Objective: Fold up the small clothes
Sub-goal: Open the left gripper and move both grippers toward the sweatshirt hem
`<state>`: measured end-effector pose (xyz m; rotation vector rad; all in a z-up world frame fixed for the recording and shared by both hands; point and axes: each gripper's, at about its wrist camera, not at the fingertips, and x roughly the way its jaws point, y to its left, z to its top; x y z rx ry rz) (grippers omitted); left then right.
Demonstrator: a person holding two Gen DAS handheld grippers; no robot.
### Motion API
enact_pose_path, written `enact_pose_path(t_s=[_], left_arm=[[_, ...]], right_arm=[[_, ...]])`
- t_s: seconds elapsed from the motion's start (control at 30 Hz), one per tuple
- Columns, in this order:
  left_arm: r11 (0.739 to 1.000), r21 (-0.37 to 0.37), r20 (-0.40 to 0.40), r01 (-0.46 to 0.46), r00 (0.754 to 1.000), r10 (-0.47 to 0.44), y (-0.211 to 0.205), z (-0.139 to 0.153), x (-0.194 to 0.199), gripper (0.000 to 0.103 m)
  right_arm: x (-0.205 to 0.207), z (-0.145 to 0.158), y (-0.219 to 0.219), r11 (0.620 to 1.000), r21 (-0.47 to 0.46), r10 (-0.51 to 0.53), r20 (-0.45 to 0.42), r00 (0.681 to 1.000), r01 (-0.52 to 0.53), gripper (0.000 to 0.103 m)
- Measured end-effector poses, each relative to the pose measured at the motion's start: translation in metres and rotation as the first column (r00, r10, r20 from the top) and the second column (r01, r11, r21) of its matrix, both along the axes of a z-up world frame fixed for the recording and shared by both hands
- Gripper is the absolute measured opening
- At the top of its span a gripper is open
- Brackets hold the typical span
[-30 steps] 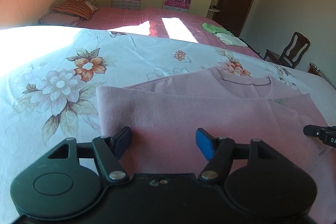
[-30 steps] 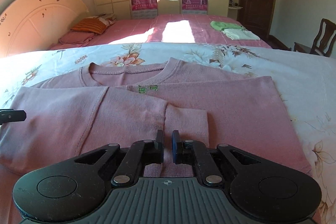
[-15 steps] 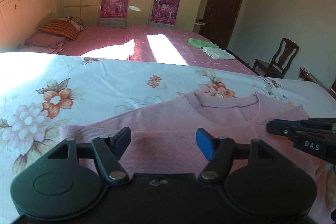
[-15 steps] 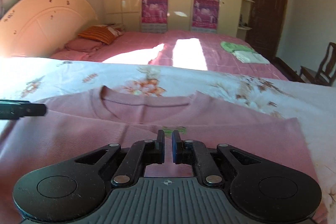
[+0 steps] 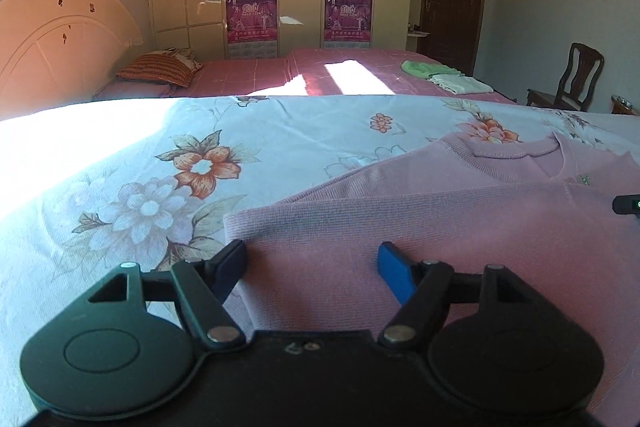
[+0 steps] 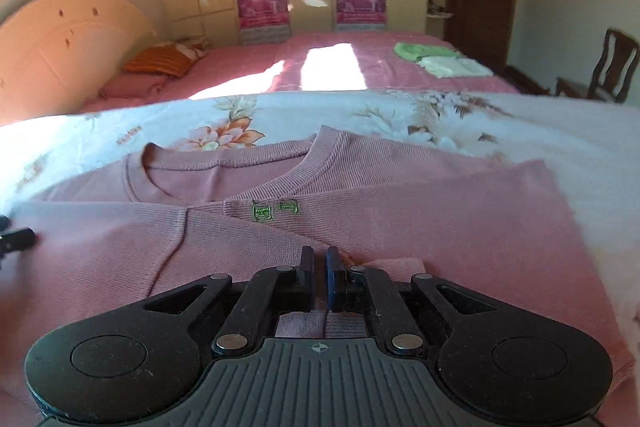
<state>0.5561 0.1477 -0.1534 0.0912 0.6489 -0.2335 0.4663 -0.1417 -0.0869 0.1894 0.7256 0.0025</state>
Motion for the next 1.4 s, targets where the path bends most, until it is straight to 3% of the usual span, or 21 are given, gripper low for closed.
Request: enact_pose_path(t_s=[0.23, 0.37, 0.5, 0.57, 0.83, 0.97, 1.13, 1.4], left_arm=[[0.999, 0.041, -0.033, -0.016, 0.999, 0.017, -0.010, 0.016, -0.004, 0.073], [1.000, -0.025, -0.013, 0.010, 1.000, -0.011, -0.014, 0.026, -0.039, 0.073], [0.999, -0.032, -0.061, 0.026, 0.998, -0.028, -0.024, 0.009, -0.073, 0.074], [1.000, -0.003, -0.038, 0.031, 0.999, -0.031, -0.027, 0.003, -0.087, 0.074], [0.998, 0.035, -0.050, 0.048, 0.998, -0.046, -0.029, 0.002, -0.100, 0.074], [0.998, 0.042, -0.064, 0.050, 0.997, -0.047, -0.028, 0.004, -0.102, 0.074], [0.997, 0.051, -0.050, 0.055, 0.997, -0.053, -0.029, 0.002, -0.110, 0.074], [0.995, 0.063, -0.054, 0.071, 0.996, -0.068, -0.028, 0.002, -0.113, 0.074]], right_arm=[[-0.008, 0.016, 0.000, 1.000, 0.011, -0.017, -0.012, 1.000, 0.017, 0.004], [-0.038, 0.017, -0.004, 1.000, -0.016, -0.005, -0.040, 0.999, 0.005, 0.004], [-0.065, 0.012, -0.010, 1.000, -0.015, -0.007, -0.045, 0.999, 0.007, 0.004], [-0.075, 0.012, -0.013, 1.000, -0.009, -0.014, -0.049, 0.999, 0.013, 0.004], [-0.096, 0.011, -0.005, 0.999, -0.050, -0.022, -0.025, 0.999, 0.021, 0.003], [-0.094, 0.012, 0.004, 0.994, -0.113, -0.002, -0.035, 0.999, -0.002, 0.003], [-0.094, 0.007, 0.031, 0.955, -0.294, 0.040, -0.046, 0.998, -0.052, 0.004], [-0.093, 0.004, 0.038, 0.933, -0.354, 0.044, -0.081, 0.996, -0.070, 0.004]])
